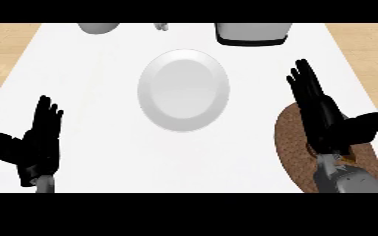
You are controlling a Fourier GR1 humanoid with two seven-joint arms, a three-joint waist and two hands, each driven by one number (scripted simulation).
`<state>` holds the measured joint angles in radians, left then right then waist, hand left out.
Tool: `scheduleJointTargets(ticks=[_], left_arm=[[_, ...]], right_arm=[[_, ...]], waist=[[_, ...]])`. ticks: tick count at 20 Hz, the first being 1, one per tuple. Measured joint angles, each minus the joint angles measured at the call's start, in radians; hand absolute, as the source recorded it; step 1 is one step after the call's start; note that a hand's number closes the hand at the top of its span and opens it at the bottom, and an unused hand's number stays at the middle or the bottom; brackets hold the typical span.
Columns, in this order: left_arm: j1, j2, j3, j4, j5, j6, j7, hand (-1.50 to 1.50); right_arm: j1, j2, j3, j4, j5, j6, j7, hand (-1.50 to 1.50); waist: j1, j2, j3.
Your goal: Pick the sweet potato from the placemat and place it in the plate
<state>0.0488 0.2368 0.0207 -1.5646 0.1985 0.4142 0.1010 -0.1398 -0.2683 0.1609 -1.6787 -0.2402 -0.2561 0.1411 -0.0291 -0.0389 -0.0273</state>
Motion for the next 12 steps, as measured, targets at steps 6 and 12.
scheduleJointTargets(ticks=[6, 12], left_arm=[[-0.121, 0.089, -0.059, -0.066, -0.035, -0.119, -0.030, 0.00], [-0.187, 0.148, -0.097, -0.098, -0.040, -0.216, -0.035, 0.00]], right_arm=[[-0.030, -0.102, 0.196, 0.032, 0.120, 0.221, -0.089, 1.50], [-0.018, -0.321, 0.322, 0.142, 0.531, 0.169, -0.152, -1.50]], waist=[[0.038, 0.034, 0.022], [0.022, 0.034, 0.020]])
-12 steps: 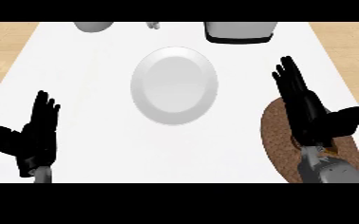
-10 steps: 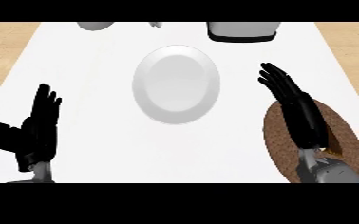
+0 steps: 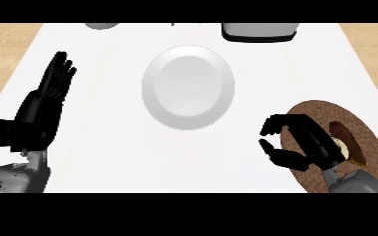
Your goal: Pick the sweet potato from the placemat and place it in the plate
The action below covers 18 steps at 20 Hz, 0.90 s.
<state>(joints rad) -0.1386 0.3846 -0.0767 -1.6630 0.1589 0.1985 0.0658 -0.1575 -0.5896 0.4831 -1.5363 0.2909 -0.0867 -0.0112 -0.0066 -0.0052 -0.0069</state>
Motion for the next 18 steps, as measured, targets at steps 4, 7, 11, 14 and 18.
scheduleJointTargets(ticks=[4, 7, 11, 14, 18], left_arm=[[-0.057, 0.025, 0.008, 0.026, 0.016, -0.055, -0.001, 0.00], [-0.076, 0.033, 0.008, 0.023, 0.018, -0.078, 0.011, 0.00], [-0.100, 0.033, 0.027, 0.051, 0.019, -0.110, 0.009, 0.00], [-0.116, 0.030, 0.035, 0.058, 0.015, -0.117, 0.023, 0.00], [-0.129, 0.040, 0.050, 0.073, 0.022, -0.133, 0.025, 0.00]], right_arm=[[0.094, 0.065, -0.009, 0.147, 0.051, -0.169, -0.234, -1.50], [0.122, 0.096, -0.061, 0.242, 0.007, -0.224, -0.430, -1.50], [0.154, 0.067, -0.122, 0.233, -0.002, -0.245, -0.556, -1.50], [0.163, 0.023, -0.123, 0.128, 0.068, -0.259, -0.457, -1.50], [0.133, -0.074, -0.121, 0.046, 0.197, -0.220, -0.227, -1.50]], waist=[[-0.004, 0.008, 0.007], [0.001, 0.008, 0.009], [-0.001, 0.006, 0.008], [-0.003, 0.004, 0.007], [-0.004, 0.002, 0.003]])
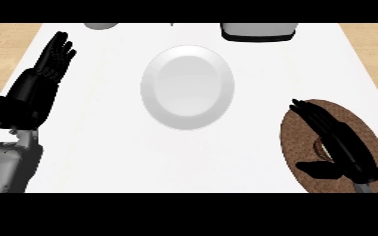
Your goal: Pick the sweet potato from the placemat and place it in the plate
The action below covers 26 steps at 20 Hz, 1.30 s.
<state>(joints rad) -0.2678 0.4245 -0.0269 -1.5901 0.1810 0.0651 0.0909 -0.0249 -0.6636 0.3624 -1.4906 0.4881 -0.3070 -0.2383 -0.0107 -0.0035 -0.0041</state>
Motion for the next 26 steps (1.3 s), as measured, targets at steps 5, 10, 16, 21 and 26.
scheduleJointTargets(ticks=[5, 10, 16, 21, 26], left_arm=[[0.005, -0.001, -0.001, 0.001, -0.001, -0.006, 0.003, 0.00], [-0.004, -0.011, -0.007, 0.000, -0.010, -0.002, 0.009, 0.00], [0.019, -0.030, -0.009, -0.033, -0.021, -0.005, 0.011, 0.00], [0.002, -0.045, 0.010, -0.009, -0.037, -0.028, 0.008, 0.00], [-0.006, -0.047, 0.032, -0.009, -0.040, -0.046, 0.017, 0.00]], right_arm=[[-0.011, -0.127, 0.028, -0.067, 0.150, 0.145, 0.290, -1.50], [-0.029, -0.196, 0.081, -0.172, 0.213, 0.393, 0.565, -1.50], [-0.053, -0.163, 0.122, -0.243, 0.244, 0.622, 0.796, -1.50], [-0.080, -0.116, 0.094, -0.217, 0.306, 0.697, 0.840, -1.50], [-0.084, -0.086, 0.087, -0.114, 0.399, 0.690, 0.850, -1.50]], waist=[[-0.003, -0.003, -0.003], [0.001, -0.002, -0.002], [0.011, 0.001, 0.002], [0.010, 0.003, 0.003], [0.013, 0.004, 0.004]])
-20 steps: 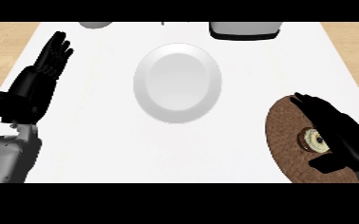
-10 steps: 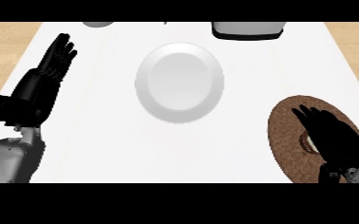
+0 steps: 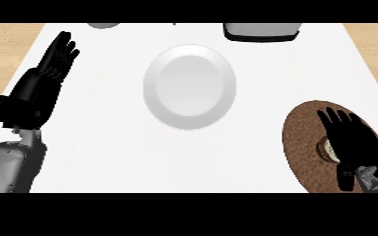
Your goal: Pick the sweet potato from the placemat and place it in the plate
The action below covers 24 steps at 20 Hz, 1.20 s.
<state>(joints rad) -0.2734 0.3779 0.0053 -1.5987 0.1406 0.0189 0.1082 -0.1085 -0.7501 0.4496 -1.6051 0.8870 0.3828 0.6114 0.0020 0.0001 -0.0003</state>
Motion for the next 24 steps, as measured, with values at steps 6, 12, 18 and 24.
scheduleJointTargets(ticks=[6, 12, 18, 24], left_arm=[[0.031, -0.020, 0.023, -0.001, -0.020, -0.026, -0.025, 0.00], [0.006, -0.046, 0.037, 0.013, -0.043, -0.039, -0.013, 0.00], [0.016, -0.066, 0.049, -0.011, -0.066, -0.051, -0.002, 0.00], [0.004, -0.076, 0.063, -0.020, -0.071, -0.068, 0.016, 0.00]], right_arm=[[-0.029, 0.045, -0.057, 0.117, 0.069, 0.005, -0.046, -1.50], [-0.022, 0.068, -0.112, 0.222, 0.121, -0.016, -0.140, -1.50], [-0.019, 0.111, -0.149, 0.315, 0.188, -0.042, -0.191, -1.50], [-0.078, 0.139, -0.184, 0.460, 0.252, -0.091, -0.254, 1.50]], waist=[[0.000, 0.000, 0.000], [-0.002, 0.000, 0.001], [-0.001, 0.000, 0.000], [0.002, -0.001, -0.003]])
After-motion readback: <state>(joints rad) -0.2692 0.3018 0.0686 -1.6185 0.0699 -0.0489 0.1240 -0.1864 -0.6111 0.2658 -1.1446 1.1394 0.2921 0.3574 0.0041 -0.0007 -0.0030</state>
